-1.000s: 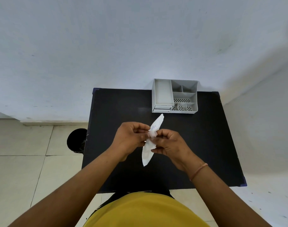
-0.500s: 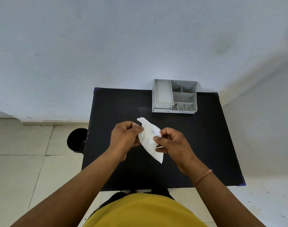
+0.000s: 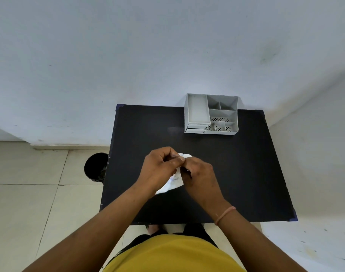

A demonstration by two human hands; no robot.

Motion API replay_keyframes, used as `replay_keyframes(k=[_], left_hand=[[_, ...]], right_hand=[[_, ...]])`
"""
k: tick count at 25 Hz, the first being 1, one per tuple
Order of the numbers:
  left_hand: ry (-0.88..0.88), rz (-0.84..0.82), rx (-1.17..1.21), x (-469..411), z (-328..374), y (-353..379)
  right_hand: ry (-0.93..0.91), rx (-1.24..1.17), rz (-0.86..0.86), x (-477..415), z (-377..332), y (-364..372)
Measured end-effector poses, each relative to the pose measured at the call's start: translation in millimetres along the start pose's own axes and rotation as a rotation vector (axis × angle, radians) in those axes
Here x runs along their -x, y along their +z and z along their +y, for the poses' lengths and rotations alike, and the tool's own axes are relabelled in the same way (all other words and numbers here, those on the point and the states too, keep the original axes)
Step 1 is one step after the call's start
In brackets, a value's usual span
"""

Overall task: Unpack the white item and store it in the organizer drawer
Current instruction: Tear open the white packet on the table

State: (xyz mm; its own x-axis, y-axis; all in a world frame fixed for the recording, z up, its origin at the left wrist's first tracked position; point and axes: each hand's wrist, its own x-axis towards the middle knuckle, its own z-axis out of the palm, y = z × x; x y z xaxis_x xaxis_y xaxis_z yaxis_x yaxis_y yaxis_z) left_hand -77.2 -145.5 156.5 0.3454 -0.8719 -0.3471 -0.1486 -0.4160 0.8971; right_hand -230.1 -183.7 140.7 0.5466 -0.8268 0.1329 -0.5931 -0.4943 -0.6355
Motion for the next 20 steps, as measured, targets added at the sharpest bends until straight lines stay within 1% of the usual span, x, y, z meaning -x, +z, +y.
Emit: replay_keyframes(k=[1, 2, 3, 6, 7, 8, 9, 10, 12, 13, 15, 16, 17, 19, 20], left_hand=[[-0.007, 0.014, 0.004, 2.0, 0.2, -2.1], [-0.023, 0.029, 0.01, 3.3, 0.2, -4.3], [-0.053, 0.043, 0.024, 3.9, -0.7, -6.1], [-0.186, 0.077, 0.09, 6.5, -4.3, -5.0], [-0.213, 0.084, 0.093, 6.8, -5.1, -3.7], [-0.223, 0.081, 0.085, 7.1, -6.8, -1.8], [-0.221, 0.07, 0.078, 8.1, -7.7, 1.1], [-0.21, 0.057, 0.071, 9.5, -7.5, 3.8], [-0.171, 0.027, 0.069, 11.4, -6.3, 8.0], [-0.152, 0.013, 0.067, 12.5, -4.3, 9.8], [-0.115, 0.002, 0.057, 13.1, -0.1, 12.5], [-0.098, -0.002, 0.057, 12.3, 0.4, 13.1], [-0.084, -0.014, 0.057, 11.8, 1.6, 13.5], [-0.066, -0.079, 0.058, 14.4, 3.8, 13.1], [-0.063, -0.13, 0.08, 15.8, 4.3, 11.4]], right_hand=[[0.024, -0.05, 0.019, 1.0, -0.5, 2.6], [0.071, -0.08, -0.004, 2.1, -0.7, 2.8], [0.135, -0.062, -0.073, 2.7, 0.5, 2.2], [0.29, 0.191, -0.449, 1.3, 8.9, -4.8], [0.305, 0.234, -0.522, 0.9, 9.0, -7.3], [0.299, 0.246, -0.547, 1.8, 9.5, -9.3], [0.283, 0.251, -0.536, 3.3, 10.0, -11.2], [0.259, 0.275, -0.489, 4.6, 10.2, -13.2], [0.178, 0.296, -0.33, 8.0, 11.6, -15.9], [0.123, 0.268, -0.241, 8.4, 12.9, -16.7], [0.044, 0.153, -0.15, 4.9, 9.0, -17.8], [0.068, 0.082, -0.158, 2.2, 8.8, -17.7], [0.13, 0.012, -0.202, -0.9, 6.7, -20.0], [0.28, -0.048, -0.343, -6.6, 4.0, -26.1], [0.297, -0.054, -0.389, -8.0, 4.9, -29.0]])
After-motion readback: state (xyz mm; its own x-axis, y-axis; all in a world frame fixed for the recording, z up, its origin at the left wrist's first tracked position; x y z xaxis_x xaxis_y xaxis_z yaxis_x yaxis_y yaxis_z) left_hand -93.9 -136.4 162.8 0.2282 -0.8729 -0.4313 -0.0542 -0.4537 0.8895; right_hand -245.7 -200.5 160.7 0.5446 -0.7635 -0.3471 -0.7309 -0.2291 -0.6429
